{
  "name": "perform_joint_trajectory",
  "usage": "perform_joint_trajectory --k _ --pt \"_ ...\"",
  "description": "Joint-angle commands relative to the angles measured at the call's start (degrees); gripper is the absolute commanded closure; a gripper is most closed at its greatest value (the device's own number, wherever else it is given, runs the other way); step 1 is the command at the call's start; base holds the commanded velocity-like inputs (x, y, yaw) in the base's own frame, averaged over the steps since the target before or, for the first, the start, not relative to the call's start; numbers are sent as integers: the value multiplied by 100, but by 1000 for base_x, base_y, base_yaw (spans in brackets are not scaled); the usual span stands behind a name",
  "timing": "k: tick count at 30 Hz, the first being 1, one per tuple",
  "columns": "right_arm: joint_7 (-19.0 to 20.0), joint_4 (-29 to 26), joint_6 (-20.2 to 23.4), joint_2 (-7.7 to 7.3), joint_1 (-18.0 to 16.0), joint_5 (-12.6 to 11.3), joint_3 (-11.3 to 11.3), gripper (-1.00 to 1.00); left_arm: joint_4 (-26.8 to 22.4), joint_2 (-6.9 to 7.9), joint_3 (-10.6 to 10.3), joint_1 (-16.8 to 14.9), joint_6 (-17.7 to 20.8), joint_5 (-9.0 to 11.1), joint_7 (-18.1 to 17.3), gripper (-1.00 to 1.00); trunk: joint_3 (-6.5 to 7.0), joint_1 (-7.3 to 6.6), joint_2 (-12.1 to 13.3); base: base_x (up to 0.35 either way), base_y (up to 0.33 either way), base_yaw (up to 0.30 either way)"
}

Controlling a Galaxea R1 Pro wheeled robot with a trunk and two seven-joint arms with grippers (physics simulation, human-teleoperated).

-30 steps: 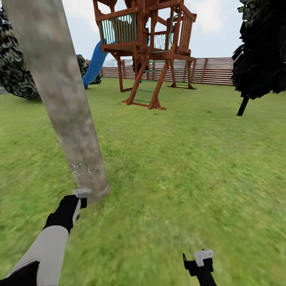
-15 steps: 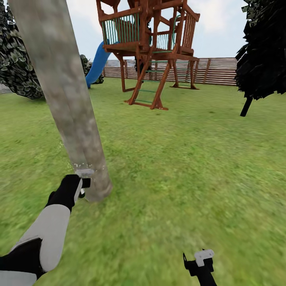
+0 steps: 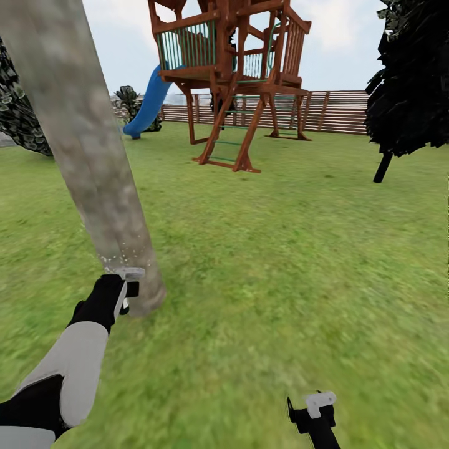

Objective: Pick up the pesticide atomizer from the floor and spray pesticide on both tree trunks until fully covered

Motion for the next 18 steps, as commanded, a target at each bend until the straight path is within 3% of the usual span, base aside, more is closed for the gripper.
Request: perform_joint_trajectory --k 1,5,13,18 --pt "-60 4 4 -1 -3 36 45 -100 -7 -2 9 -4 25 15 19 100 -5 -1 -2 0 -274 0" --pt "-60 4 5 -1 -3 36 45 -100 -7 -2 43 -6 25 7 32 100 -5 -1 -2 36 -274 35" --pt "-60 4 1 -1 -3 36 45 -100 -112 -1 46 11 25 -2 57 100 -5 -1 -2 187 -221 250" --pt "-60 4 -1 -1 -3 39 45 -100 -113 -2 46 22 25 -2 57 100 -5 -1 -2 56 -264 46"
